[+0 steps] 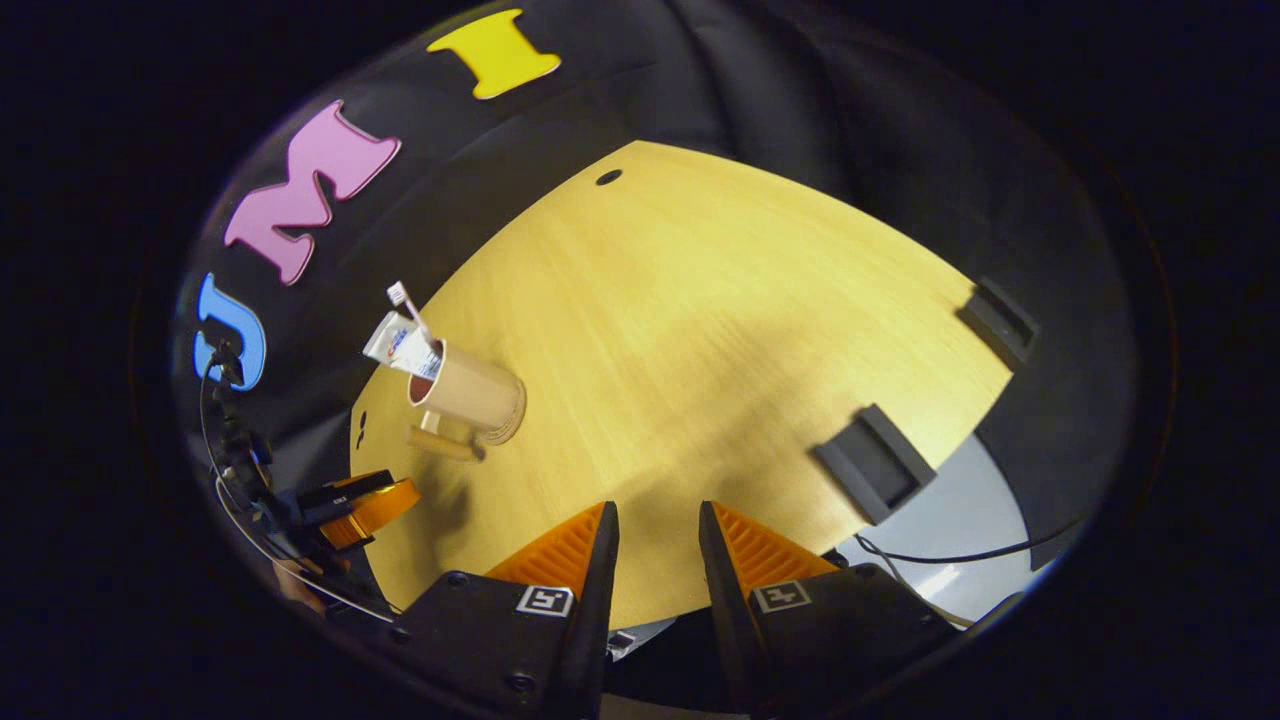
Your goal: Put the toothbrush and toothpaste on the desktop into the cup, then pick up the cup and place it on the coaster on the desktop.
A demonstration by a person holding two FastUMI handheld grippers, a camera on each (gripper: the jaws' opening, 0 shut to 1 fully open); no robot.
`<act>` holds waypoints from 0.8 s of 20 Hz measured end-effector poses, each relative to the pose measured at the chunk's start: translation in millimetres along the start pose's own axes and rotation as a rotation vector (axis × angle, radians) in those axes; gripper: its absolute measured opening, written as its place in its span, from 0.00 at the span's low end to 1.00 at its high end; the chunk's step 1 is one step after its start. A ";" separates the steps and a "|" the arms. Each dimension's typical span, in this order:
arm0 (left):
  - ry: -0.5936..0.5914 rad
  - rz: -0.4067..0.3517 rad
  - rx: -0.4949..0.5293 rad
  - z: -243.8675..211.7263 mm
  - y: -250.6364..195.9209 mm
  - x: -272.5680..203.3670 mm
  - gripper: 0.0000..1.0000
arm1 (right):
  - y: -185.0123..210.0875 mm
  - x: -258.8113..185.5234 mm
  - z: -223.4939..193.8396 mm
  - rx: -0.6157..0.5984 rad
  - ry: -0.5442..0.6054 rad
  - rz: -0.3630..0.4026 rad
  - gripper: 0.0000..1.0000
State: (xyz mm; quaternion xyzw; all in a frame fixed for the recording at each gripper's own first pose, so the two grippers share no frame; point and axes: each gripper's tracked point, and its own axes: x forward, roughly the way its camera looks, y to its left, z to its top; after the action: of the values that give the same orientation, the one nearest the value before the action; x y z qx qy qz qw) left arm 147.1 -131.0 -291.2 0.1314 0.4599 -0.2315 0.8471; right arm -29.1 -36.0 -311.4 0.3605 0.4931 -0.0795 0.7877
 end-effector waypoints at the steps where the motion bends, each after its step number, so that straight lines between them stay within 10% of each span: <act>1: -0.001 0.012 -0.036 -8.4 9.1 -6.0 0.83 | 13.5 5.2 -4.6 -0.030 0.017 0.018 0.50; 16: -0.010 0.152 -0.294 -125.9 103.1 -76.7 0.83 | 148.3 30.9 -71.3 -0.272 0.123 0.176 0.50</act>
State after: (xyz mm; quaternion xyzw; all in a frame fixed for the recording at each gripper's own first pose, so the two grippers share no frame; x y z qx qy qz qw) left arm 73.5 33.2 -294.1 0.0392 0.4733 -0.0978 0.8746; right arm 6.4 125.1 -282.6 0.2963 0.5131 0.0794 0.8016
